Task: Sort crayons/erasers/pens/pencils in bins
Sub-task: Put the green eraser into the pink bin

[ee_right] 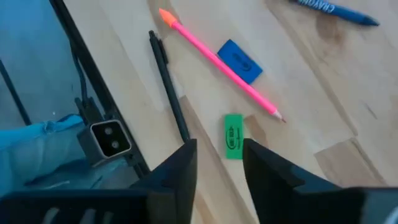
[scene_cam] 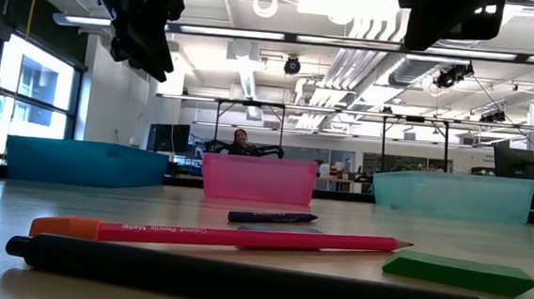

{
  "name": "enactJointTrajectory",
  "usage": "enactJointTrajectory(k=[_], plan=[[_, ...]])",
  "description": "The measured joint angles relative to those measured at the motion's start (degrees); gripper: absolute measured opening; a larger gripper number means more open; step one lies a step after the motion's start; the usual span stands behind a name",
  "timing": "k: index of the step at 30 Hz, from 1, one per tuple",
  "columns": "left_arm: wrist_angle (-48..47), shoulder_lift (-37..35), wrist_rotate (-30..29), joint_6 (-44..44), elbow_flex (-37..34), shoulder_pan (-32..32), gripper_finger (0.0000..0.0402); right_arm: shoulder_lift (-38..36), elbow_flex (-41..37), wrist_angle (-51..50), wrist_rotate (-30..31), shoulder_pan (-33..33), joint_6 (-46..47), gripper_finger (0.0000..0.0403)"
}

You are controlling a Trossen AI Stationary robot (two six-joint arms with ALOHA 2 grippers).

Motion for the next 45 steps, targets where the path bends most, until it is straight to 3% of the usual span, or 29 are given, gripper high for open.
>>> enactJointTrajectory(k=[5, 9, 23, 45], plan=[[0.0, 0.0, 0.0, 0.0, 0.0, 0.0, 0.0174, 0.0, 0.0, 0.0, 4.8, 0.2, 0.2, 0.0165], [0.0, 0.0, 0.0, 0.0, 0.0, 0.0, 0.0174, 0.0, 0.0, 0.0, 6.8, 0.2, 0.2, 0.0177], [0.0, 0.1, -1.6, -0.7, 0.0, 0.0, 0.0174, 5.7, 0.0, -0.3, 4.1, 2.1, -2.5, 0.0141], [0.0, 0.1, -1.6, -2.0, 0.0, 0.0, 0.0174, 11.5, 0.0, 3.0, 4.7, 3.6, 2.1, 0.0139]])
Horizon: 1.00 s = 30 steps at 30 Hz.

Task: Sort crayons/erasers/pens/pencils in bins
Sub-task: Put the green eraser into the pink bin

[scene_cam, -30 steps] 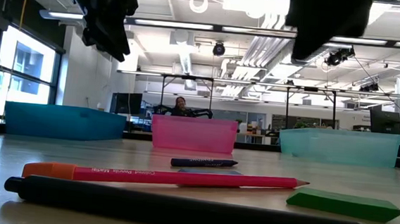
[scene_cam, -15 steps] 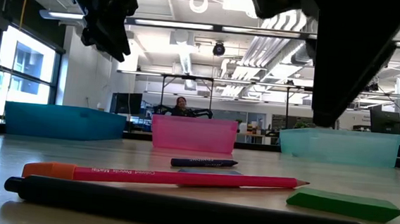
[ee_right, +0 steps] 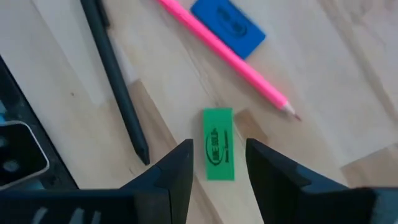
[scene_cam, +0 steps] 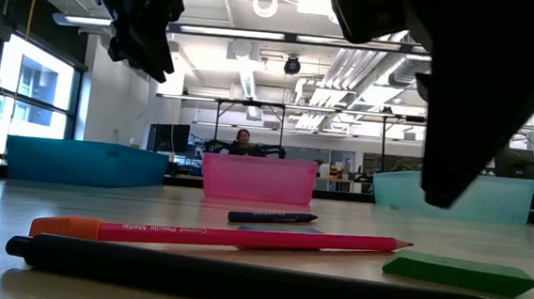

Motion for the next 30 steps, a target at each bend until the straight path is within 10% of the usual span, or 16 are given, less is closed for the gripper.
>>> enactJointTrajectory(k=[30], plan=[[-0.4, 0.0, -0.4, 0.5, 0.0, 0.0, 0.0174, 4.6, 0.2, 0.8, 1.0, 1.3, 0.0, 0.0139]])
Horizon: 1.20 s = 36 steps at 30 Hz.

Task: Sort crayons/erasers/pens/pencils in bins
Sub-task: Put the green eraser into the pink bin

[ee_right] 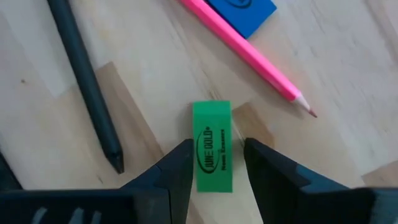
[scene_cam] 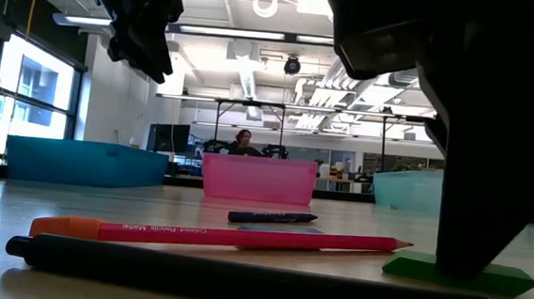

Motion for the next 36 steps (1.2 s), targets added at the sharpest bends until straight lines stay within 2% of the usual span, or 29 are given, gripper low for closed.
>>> enactJointTrajectory(k=[18, 36], plan=[[-0.2, 0.0, -1.0, 0.0, 0.0, 0.0, 0.0174, 1.7, 0.4, -12.3, -0.9, -0.2, 11.1, 0.0139], [-0.2, 0.0, -1.0, 0.0, 0.0, 0.0, 0.0174, 1.7, 0.2, -11.9, -1.5, -0.3, 12.9, 0.0139]])
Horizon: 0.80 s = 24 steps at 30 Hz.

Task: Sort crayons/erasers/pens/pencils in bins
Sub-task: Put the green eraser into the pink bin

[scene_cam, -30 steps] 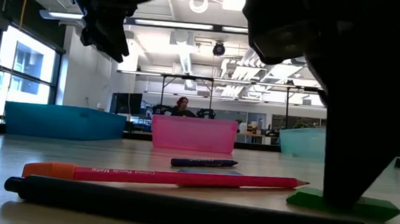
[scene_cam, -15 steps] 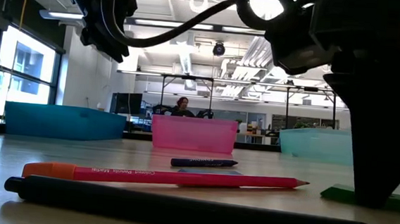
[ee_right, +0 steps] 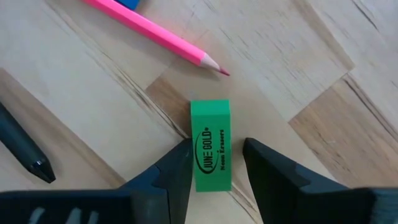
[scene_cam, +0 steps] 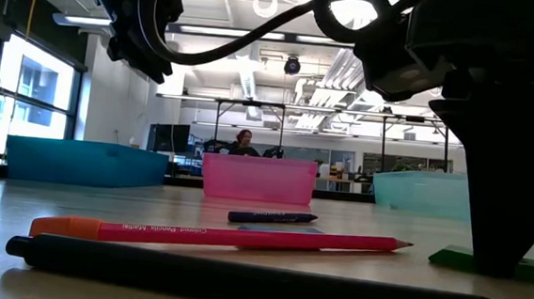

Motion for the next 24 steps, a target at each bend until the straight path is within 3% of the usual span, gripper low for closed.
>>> enactJointTrajectory(k=[7, 17, 24], plan=[[0.0, 0.0, 0.0, 0.0, 0.0, 0.0, 0.0174, 0.0, -0.1, 0.7, 0.1, -0.3, 0.0, 0.0137], [-1.5, 0.0, 0.1, 0.0, 0.0, 0.0, 0.0174, 0.0, -0.1, 1.0, 0.5, -0.3, 0.0, 0.0069], [-5.8, 0.0, 0.2, 0.3, 0.0, 0.0, 0.0174, -0.2, -0.1, 1.1, 0.5, -0.2, -0.1, 0.006]])
